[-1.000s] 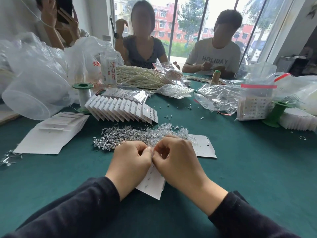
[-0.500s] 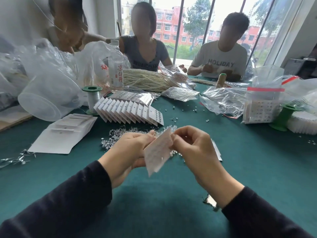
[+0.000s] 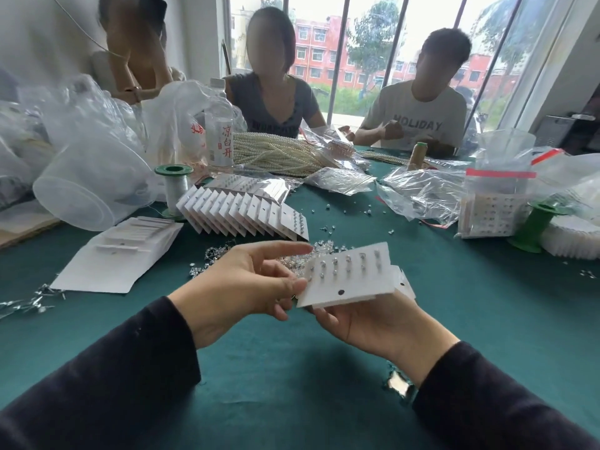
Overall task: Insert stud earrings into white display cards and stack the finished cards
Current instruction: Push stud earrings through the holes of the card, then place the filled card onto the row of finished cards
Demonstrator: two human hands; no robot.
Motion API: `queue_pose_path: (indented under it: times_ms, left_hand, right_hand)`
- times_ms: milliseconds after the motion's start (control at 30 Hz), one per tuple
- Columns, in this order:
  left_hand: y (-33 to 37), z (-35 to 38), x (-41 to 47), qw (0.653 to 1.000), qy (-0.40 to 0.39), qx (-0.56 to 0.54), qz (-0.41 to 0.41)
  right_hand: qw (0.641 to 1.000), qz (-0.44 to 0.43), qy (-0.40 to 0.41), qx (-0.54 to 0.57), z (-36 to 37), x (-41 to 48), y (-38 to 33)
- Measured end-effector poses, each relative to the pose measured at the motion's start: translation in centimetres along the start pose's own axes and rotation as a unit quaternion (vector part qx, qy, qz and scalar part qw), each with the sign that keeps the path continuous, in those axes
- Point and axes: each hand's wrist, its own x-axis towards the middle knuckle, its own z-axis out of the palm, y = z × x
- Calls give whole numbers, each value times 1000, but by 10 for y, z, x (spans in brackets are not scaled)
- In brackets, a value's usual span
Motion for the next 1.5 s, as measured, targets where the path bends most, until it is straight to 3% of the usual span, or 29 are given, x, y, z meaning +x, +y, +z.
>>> queue_pose_path:
  times_ms: [167, 233, 367, 500, 600, 667, 733, 800, 900, 1000, 1133, 1300, 1500]
  left_hand:
    - [-2, 3, -1, 995, 24, -12, -91]
    - [-5, 8, 0, 989, 48, -33, -139]
    - [-14, 28, 1, 970, 1, -128, -209]
    - [-6, 24, 8, 955, -4, -213, -207]
    - [17, -9, 35, 976, 119, -106, -148]
    - [32, -23, 65, 976, 200, 16, -88]
    - [37, -26, 98, 960, 233, 145, -50]
    - [33, -24, 127, 936, 248, 246, -37]
    - [27, -20, 161, 927, 248, 277, -54]
    - [20, -13, 174, 926, 236, 285, -82]
    - [16, -14, 180, 891, 235, 381, -78]
    - [29, -14, 183, 792, 243, 557, -68]
    - [27, -6, 180, 711, 222, 663, -79]
  right_hand:
    - [990, -94, 84, -70, -1, 5, -1]
    - [966, -168, 150, -129, -1, 10, 1]
    - [829, -297, 324, -347, -5, 15, 10]
    - [758, -355, 299, -458, -4, 12, 5]
    - [703, -347, 304, -541, -8, 11, 2]
    - [646, -345, 259, -630, -8, 10, 7]
    - [592, -329, 195, -710, -9, 12, 13]
    - [590, -301, 137, -737, -11, 13, 15]
    - [606, -269, 81, -745, -15, 15, 17]
    - [614, -265, 68, -741, -18, 17, 17]
    - [626, -254, 67, -734, -18, 17, 17]
    - [645, -236, 71, -723, -20, 17, 16]
    - [649, -229, 70, -722, -18, 15, 14]
